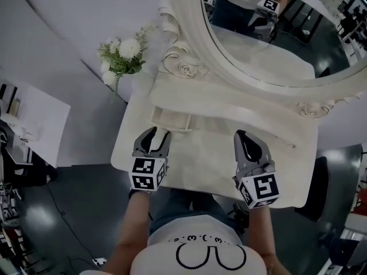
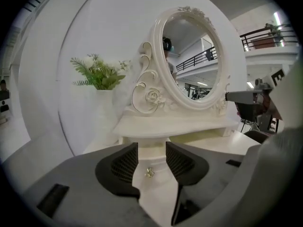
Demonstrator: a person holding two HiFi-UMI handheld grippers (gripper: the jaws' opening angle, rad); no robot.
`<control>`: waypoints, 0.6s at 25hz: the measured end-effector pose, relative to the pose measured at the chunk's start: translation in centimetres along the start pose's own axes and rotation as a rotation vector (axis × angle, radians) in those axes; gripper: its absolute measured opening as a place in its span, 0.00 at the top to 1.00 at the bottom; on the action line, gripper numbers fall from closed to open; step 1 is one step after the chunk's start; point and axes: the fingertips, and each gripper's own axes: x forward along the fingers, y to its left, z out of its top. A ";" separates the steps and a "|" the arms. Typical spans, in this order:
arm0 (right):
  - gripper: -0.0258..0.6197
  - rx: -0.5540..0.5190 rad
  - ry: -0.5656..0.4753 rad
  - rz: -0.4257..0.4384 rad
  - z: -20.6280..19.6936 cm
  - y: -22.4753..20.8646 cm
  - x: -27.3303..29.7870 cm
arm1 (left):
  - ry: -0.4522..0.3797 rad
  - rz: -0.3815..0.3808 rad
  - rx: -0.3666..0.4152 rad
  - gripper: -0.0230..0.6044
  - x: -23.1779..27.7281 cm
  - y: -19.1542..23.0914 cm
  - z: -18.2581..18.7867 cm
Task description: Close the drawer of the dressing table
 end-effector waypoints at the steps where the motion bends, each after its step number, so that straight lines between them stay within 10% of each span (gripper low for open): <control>1: 0.96 0.002 0.005 -0.005 -0.3 0.1 0.0 | 0.015 -0.004 -0.003 0.68 0.2 0.0 -0.7; 15: 0.96 0.013 0.148 -0.007 -6.5 1.0 0.2 | 0.175 -0.015 -0.031 0.68 3.4 1.0 -7.5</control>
